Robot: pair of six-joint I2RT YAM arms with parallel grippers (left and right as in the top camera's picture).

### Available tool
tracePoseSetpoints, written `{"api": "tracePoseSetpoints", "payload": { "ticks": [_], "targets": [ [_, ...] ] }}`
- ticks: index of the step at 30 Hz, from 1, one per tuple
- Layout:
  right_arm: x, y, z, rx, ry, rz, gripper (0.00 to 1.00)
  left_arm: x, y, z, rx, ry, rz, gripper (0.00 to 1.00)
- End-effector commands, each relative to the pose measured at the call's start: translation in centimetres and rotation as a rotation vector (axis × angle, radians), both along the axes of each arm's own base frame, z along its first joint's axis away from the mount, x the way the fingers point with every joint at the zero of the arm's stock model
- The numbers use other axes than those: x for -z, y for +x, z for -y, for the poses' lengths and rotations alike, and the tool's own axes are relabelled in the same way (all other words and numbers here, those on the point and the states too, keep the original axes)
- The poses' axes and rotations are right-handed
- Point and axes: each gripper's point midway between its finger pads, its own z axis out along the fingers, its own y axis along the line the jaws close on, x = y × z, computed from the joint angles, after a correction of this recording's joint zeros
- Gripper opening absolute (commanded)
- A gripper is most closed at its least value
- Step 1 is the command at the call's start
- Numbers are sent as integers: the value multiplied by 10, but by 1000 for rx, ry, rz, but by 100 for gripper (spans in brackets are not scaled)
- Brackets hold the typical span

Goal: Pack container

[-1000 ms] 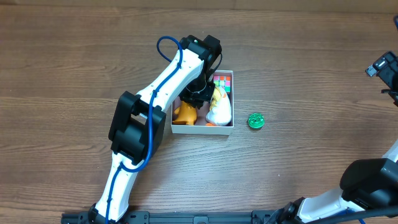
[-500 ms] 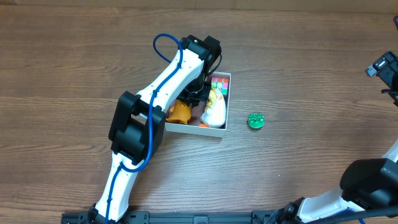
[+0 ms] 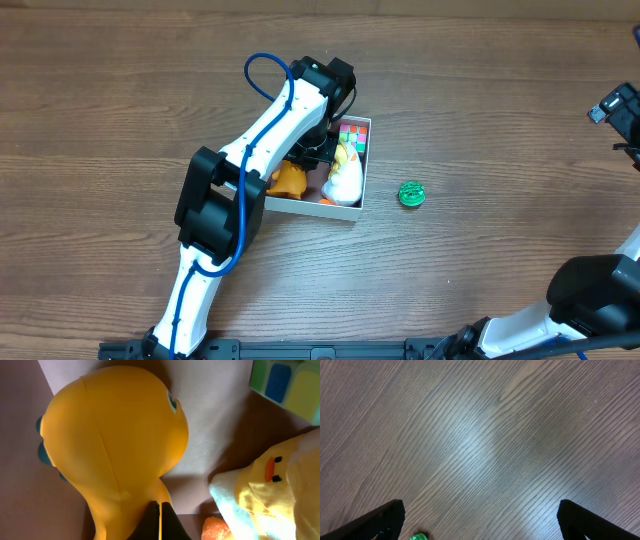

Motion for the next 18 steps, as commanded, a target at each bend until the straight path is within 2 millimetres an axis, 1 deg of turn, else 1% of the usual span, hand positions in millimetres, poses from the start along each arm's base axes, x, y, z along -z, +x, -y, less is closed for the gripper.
{"api": "tracePoseSetpoints", "payload": {
  "ticks": [1, 10, 15, 18],
  "targets": [
    [-2, -1, 1, 7, -8, 5, 100, 9, 0, 1, -30, -9, -18, 4],
    [-2, -1, 1, 7, -8, 5, 100, 10, 9, 6, -34, -28, 15, 4],
    [-2, -1, 1, 7, -7, 5, 100, 10, 11, 1, -43, -5, 27, 4],
    [-2, -1, 1, 7, -7, 5, 100, 10, 15, -7, -69, 22, 40, 4]
  ]
}}
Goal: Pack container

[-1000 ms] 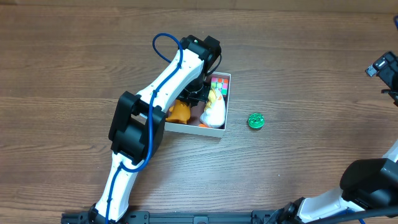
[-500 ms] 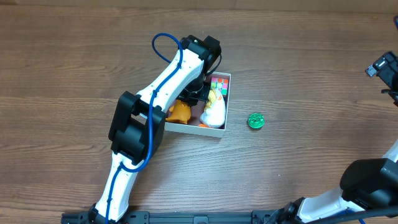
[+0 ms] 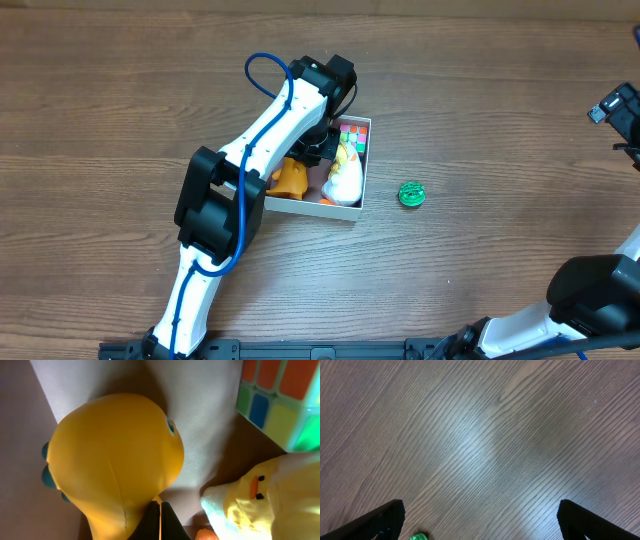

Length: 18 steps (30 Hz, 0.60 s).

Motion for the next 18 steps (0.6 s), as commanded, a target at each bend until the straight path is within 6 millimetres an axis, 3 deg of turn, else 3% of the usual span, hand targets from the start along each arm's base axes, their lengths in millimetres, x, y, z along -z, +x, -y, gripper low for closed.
{"api": "tracePoseSetpoints", "payload": {
  "ticks": [1, 18],
  "targets": [
    [-2, -1, 1, 6, -8, 5, 100, 9, 6, -15, -50, 55, 2, 4],
    [-2, -1, 1, 6, -7, 5, 100, 9, 17, -34, -124, 57, 11, 4]
  ]
}}
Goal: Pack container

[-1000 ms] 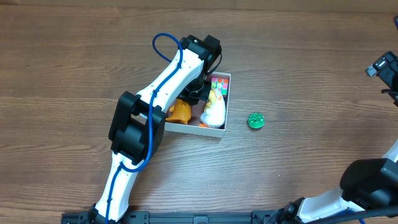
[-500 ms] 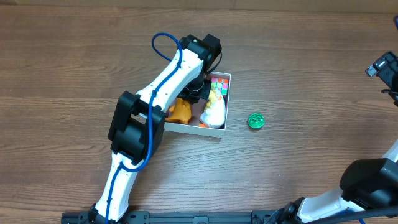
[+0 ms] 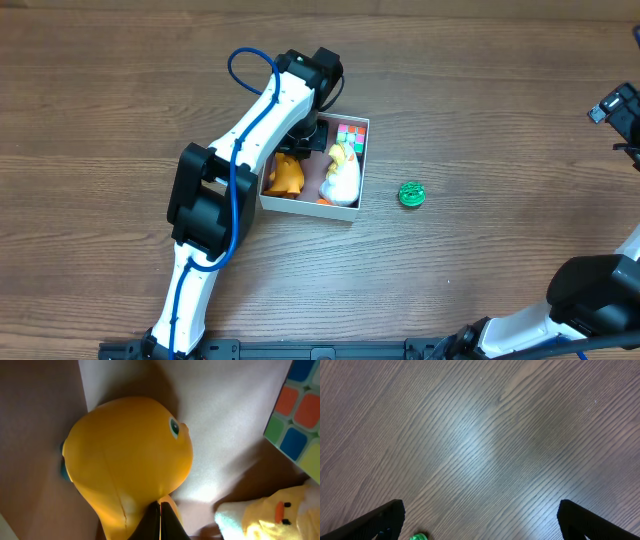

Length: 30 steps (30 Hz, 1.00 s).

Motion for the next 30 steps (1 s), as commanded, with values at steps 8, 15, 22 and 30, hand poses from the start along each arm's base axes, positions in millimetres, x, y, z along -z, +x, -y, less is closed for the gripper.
{"api": "tracePoseSetpoints", "payload": {
  "ticks": [8, 15, 22, 30],
  "targets": [
    [-2, -1, 1, 6, -8, 5, 100, -3, 5, -10, 5, 30, -2, 4],
    [-2, -1, 1, 6, -8, 5, 100, -47, 26, 15, 62, -100, 84, 4],
    [-2, -1, 1, 6, -8, 5, 100, -99, 43, 18, 68, -128, 203, 4],
    [-2, -1, 1, 6, -7, 5, 100, -129, 47, -42, -13, 13, 233, 4]
  ]
}}
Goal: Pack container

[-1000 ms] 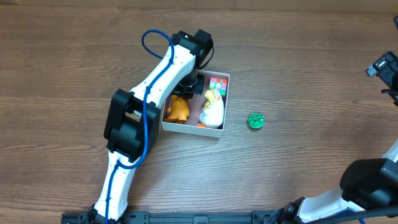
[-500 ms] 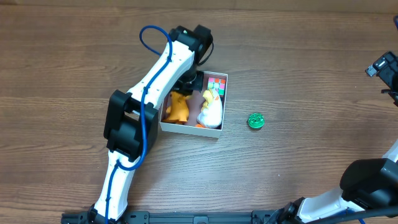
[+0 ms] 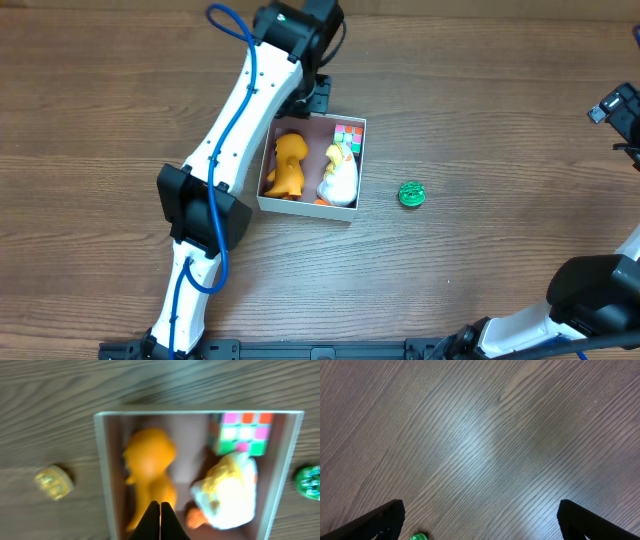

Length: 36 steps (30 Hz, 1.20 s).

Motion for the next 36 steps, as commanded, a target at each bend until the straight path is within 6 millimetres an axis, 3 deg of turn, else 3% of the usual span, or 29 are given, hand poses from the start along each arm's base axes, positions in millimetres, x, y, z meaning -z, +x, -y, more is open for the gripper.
{"api": "tracePoseSetpoints", "payload": {
  "ticks": [1, 8, 13, 17, 20, 27, 36],
  "targets": [
    [-2, -1, 1, 6, -7, 5, 100, -9, 19, -42, -62, 66, 48, 4],
    [-2, -1, 1, 6, -7, 5, 100, -1, 31, -102, -170, 89, 12, 4],
    [-2, -1, 1, 6, -7, 5, 100, 21, 22, -123, -156, 97, -84, 4],
    [-2, -1, 1, 6, -7, 5, 100, 55, -6, -113, -135, 51, -250, 4],
    [-2, -1, 1, 6, -7, 5, 100, 69, -22, -106, -132, 37, -329, 4],
    [-2, -1, 1, 6, -7, 5, 100, 86, -48, -83, -124, -42, -454, 4],
    [-2, -1, 1, 6, -7, 5, 100, 93, -64, -68, -105, -61, -512, 4]
  ]
}}
